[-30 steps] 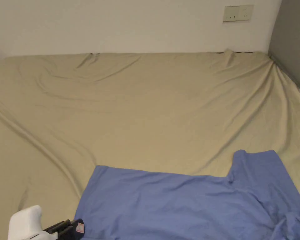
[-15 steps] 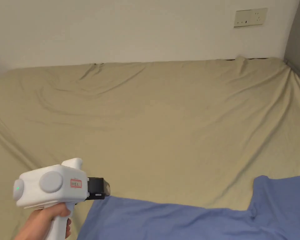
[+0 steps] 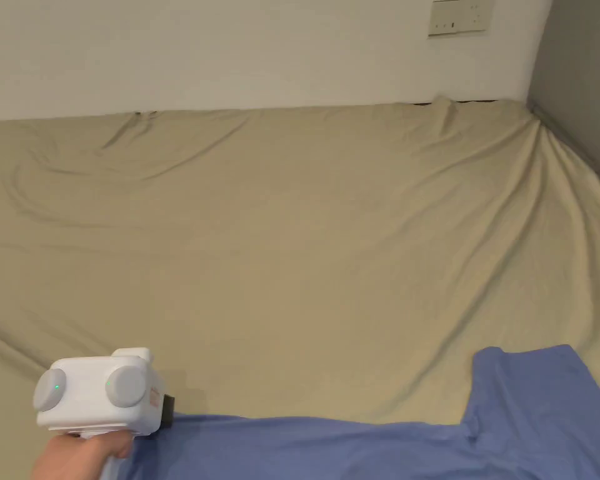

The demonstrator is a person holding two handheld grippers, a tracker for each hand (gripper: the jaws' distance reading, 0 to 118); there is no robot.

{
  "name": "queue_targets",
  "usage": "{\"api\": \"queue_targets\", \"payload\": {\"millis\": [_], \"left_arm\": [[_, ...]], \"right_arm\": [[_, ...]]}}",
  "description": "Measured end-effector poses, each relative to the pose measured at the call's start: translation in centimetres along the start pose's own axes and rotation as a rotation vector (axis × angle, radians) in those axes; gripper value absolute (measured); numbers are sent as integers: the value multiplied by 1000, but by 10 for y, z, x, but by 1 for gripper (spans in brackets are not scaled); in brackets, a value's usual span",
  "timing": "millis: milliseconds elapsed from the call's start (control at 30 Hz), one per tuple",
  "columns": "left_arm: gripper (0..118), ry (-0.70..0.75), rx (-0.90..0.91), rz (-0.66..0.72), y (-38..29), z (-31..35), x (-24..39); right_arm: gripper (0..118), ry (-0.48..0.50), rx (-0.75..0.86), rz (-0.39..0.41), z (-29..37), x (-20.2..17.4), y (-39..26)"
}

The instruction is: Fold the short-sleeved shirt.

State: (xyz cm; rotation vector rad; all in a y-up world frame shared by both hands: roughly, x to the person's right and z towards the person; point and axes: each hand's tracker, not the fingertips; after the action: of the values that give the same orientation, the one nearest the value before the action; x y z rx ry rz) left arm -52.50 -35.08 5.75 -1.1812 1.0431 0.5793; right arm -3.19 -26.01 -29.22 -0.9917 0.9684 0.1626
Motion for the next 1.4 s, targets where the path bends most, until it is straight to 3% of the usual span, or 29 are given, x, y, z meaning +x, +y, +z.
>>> {"api": "queue_targets", "payload": {"millis": [33,67,100,133,267,333,400,433,500,533,600,633,667,700,833,1067,1267,1400], "left_arm": [[11,-4,20,-18,-1,5,0],[7,-27,50,-32,-3,12,1],[7,-23,67,-40,-4,13,0],[6,-6,85,-46,-7,20,0],[5,-1,149,-97,-22,57,9],[5,-5,158,-103,-25,66,7],[5,-24,167,-88,-26,67,2],[5,-33,169,-79,-27,70,0],[5,-46,169,-63,-29,80,-2],[5,-51,166,-52,-30,81,-3],[5,-63,167,-22,-33,83,-6],[5,-74,170,4,-34,81,-10],[5,-88,168,21,-35,81,-11],[5,-99,167,34,-36,82,-11],[5,-109,179,54,-42,94,-12],[5,-176,268,96,-78,162,-36],[5,-194,309,124,-156,226,-59],[5,-150,251,127,-225,223,-74]], "right_arm": [[53,-6,5,27,-5,0,10],[95,-12,0,41,-12,-1,22],[113,-18,-22,54,-23,-1,34],[117,-14,-26,54,-33,2,43],[116,-54,-107,83,-89,12,83],[116,-92,-173,53,-124,24,95],[105,-159,-276,28,-159,40,102],[87,-200,-310,10,-173,46,104],[81,-252,-328,-25,-185,51,105],[72,-287,-352,-4,-185,50,105],[54,-260,-325,26,-173,47,106],[38,-264,-307,62,-165,45,107],[12,-257,-285,86,-157,42,109],[5,-181,-268,73,-148,44,111],[4,-82,-266,-8,-125,47,116],[4,34,-142,97,-26,28,106],[4,58,-77,111,77,23,63],[4,2,-152,125,99,27,6]]}}
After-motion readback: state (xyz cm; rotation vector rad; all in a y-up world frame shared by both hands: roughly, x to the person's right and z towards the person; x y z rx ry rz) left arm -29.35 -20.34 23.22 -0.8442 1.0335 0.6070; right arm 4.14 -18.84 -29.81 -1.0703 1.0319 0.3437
